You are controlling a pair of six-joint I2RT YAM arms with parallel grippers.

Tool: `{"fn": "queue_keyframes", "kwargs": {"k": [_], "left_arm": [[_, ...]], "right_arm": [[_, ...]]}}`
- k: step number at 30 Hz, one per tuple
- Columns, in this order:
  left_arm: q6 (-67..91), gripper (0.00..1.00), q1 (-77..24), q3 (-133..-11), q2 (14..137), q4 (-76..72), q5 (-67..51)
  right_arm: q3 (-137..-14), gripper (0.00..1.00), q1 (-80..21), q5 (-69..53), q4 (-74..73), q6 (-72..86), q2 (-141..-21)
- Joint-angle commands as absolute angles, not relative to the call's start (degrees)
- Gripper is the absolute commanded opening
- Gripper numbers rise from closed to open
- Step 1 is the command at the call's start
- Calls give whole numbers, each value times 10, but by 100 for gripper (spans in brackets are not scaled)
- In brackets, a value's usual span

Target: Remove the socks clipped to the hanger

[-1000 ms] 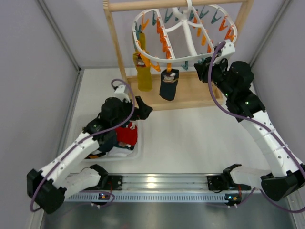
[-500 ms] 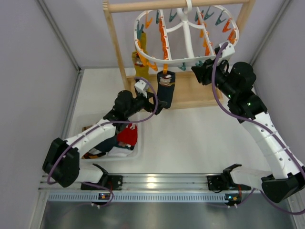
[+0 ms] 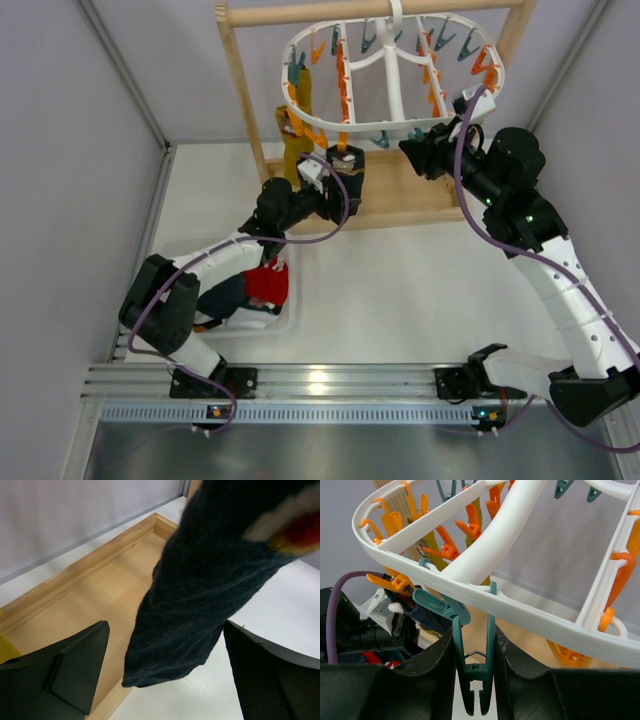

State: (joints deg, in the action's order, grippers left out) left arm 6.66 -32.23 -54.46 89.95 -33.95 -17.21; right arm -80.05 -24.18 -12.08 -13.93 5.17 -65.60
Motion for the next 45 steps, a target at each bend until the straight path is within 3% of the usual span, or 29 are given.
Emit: {"fn": "queue_keyframes", "kwargs": {"k": [1, 2, 6, 7, 10, 11, 14, 17, 18, 20, 22, 26, 37, 45], "left_arm": [[61, 97, -318, -577, 906, -406, -193], [68, 94, -318, -578, 907, -407, -199], [96, 63, -317, -563, 896, -435, -214], [102, 40, -318, -558, 892, -439, -216], [124, 20, -320, -544, 876, -441, -205], [129, 10, -321, -541, 872, -441, -199], [141, 0, -323, -519, 854, -441, -156], [163, 0, -323, -505, 839, -440, -125], [169, 0, -323, -498, 835, -440, -116], [184, 0, -327, -488, 822, -439, -87], [182, 0, -339, -479, 816, -439, -62], [156, 0, -369, -481, 803, -418, -6], [30, 0, -577, -598, 850, -304, 345], [-31, 0, -650, -715, 932, -253, 404]], "right_arm": [[-818, 28, -235, -162, -192, 59, -642], [-818, 28, -236, -162, -192, 60, -642], [-812, 28, -235, -160, -190, 60, -647], [-809, 29, -235, -161, -189, 61, -646], [-796, 32, -236, -157, -176, 64, -643], [-792, 34, -236, -156, -171, 63, -638], [-778, 41, -235, -151, -161, 69, -630], [-775, 61, -236, -148, -167, 69, -626], [-774, 76, -236, -145, -171, 73, -622], [-764, 91, -235, -138, -181, 76, -607], [-752, 99, -236, -131, -185, 80, -594], [-759, 99, -235, -123, -220, 90, -570], [-824, 91, -265, -149, -274, 129, -577], [-916, 87, -289, -123, -316, 115, -598]]}}
